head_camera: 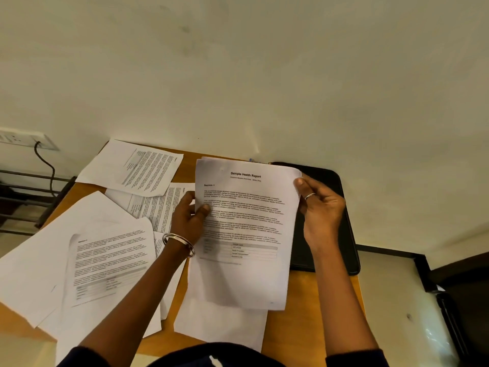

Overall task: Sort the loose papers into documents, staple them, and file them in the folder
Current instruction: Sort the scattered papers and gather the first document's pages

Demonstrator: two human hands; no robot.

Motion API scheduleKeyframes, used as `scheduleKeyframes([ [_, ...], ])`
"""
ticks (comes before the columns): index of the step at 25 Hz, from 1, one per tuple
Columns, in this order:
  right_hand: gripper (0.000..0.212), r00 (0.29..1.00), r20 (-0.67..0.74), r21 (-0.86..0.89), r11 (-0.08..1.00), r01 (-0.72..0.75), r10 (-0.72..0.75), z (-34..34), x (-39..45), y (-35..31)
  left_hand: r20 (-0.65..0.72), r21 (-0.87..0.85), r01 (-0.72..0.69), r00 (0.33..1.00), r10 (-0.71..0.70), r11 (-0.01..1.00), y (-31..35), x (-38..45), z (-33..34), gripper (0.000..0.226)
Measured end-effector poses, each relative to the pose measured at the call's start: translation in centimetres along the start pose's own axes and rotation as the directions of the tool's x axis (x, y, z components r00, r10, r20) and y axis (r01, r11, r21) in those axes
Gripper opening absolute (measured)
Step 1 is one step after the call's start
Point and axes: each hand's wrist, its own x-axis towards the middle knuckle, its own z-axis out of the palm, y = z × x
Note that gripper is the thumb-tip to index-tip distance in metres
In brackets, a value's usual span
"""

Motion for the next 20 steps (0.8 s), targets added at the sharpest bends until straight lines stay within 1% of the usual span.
scheduleKeyframes([
  [2, 0.011, 0.987, 0.052, 0.111, 0.981, -0.157, 0.152, -0.2, -0.1, -0.1, 0.027, -0.030, 0.060, 0.998, -0.059, 0.998, -0.1, -0.4, -0.4, 0.014],
  [4, 0.010, 0.965, 0.078, 0.147, 0.955, -0.258, 0.249, -0.3, -0.4, -0.1, 0.056, -0.066, 0.111, 0.993, -0.108, 0.992, -0.4, -0.7, -0.7, 0.015],
  [8, 0.014, 0.966, 0.047, 0.084, 0.962, -0.258, 0.255, -0.2, -0.7, 0.0, 0.129, -0.167, 0.253, 0.964, -0.233, 0.953, -1.1, -1.6, -0.9, 0.033],
  [10, 0.013, 0.980, 0.010, -0.024, 0.980, -0.197, 0.198, -0.3, -0.7, 0.5, 0.148, -0.200, 0.307, 0.948, -0.281, 0.930, -1.6, -2.1, -0.7, 0.036],
  [11, 0.013, 0.991, -0.017, -0.122, 0.983, -0.133, 0.132, -0.3, -0.7, 0.8, 0.152, -0.199, 0.318, 0.945, -0.291, 0.927, -1.8, -2.3, -0.7, 0.035],
  [13, 0.016, 0.997, -0.054, -0.318, 0.947, 0.033, -0.053, -0.3, -1.0, 1.5, 0.154, -0.188, 0.321, 0.943, -0.294, 0.928, -1.9, -2.4, -0.4, 0.032],
  [14, 0.016, 0.990, -0.072, -0.354, 0.931, 0.088, -0.121, -0.3, -1.2, 1.7, 0.156, -0.184, 0.314, 0.945, -0.287, 0.932, -1.8, -2.5, -0.3, 0.031],
  [15, 0.012, 0.984, -0.106, -0.346, 0.933, 0.100, -0.145, -0.2, -1.4, 2.0, 0.151, -0.183, 0.305, 0.948, -0.280, 0.935, -1.6, -2.5, -0.1, 0.030],
  [16, 0.008, 0.985, -0.137, -0.289, 0.955, 0.060, -0.103, -0.3, -1.5, 2.3, 0.140, -0.187, 0.293, 0.953, -0.270, 0.938, -1.4, -2.6, 0.0, 0.029],
  [17, 0.016, 0.990, -0.143, -0.191, 0.981, -0.038, 0.010, -0.4, -1.5, 2.4, 0.122, -0.181, 0.274, 0.959, -0.255, 0.944, -1.1, -2.6, 0.0, 0.027],
  [18, 0.028, 0.981, -0.076, -0.070, 0.980, -0.184, 0.179, -0.7, -1.5, 2.6, 0.099, -0.166, 0.246, 0.968, -0.232, 0.955, -0.9, -2.6, 0.0, 0.025],
  [19, 0.038, 0.949, 0.038, -0.019, 0.950, -0.313, 0.314, -1.2, -1.7, 2.8, 0.069, -0.145, 0.208, 0.977, -0.200, 0.967, -0.8, -2.6, 0.0, 0.023],
  [20, 0.042, 0.908, 0.154, -0.051, 0.921, -0.387, 0.390, -1.5, -2.0, 3.0, 0.035, -0.127, 0.165, 0.986, -0.161, 0.978, -0.6, -2.5, -0.1, 0.021],
])
